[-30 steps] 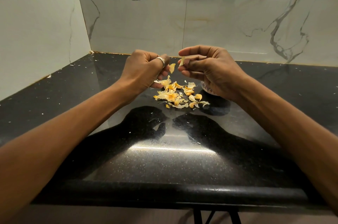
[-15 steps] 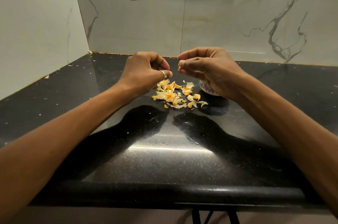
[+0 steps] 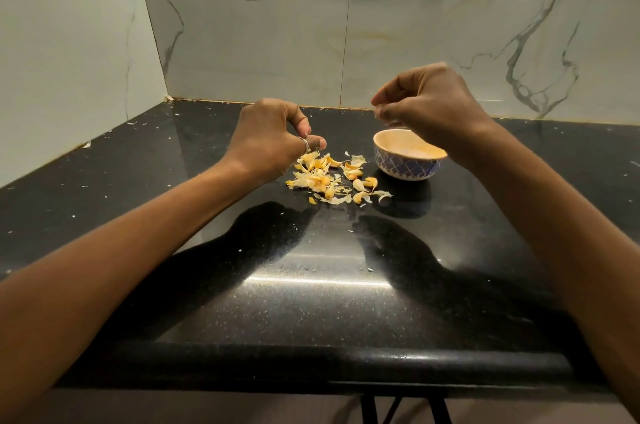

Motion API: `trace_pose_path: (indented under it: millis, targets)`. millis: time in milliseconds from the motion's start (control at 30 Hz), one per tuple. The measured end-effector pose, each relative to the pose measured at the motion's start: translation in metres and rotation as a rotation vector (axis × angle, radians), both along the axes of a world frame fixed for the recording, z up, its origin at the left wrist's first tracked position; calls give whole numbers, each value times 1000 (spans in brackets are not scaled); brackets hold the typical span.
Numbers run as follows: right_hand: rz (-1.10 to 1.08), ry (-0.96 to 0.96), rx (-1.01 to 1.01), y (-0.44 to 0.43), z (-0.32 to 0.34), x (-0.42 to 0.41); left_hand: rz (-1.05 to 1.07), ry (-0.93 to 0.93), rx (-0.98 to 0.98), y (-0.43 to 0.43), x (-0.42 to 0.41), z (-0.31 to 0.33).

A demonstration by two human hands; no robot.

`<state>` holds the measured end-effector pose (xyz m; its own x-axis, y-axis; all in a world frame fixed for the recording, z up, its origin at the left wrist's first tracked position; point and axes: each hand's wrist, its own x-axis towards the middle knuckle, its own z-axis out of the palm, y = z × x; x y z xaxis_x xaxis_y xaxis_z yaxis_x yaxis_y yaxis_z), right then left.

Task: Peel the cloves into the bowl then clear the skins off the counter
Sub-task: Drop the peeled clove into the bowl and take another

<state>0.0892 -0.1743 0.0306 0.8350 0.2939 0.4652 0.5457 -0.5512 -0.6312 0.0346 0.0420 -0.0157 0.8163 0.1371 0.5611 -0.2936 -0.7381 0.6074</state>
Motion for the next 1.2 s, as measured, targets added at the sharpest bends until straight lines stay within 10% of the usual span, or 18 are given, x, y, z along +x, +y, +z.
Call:
trace_pose_path:
  millis: [300, 1200]
  targets:
    - [-259, -30, -507, -10, 3, -1, 49, -31, 75, -2, -4, 0]
    - [145, -45, -744, 28, -19, -24, -25, -119, 192, 2, 2, -4]
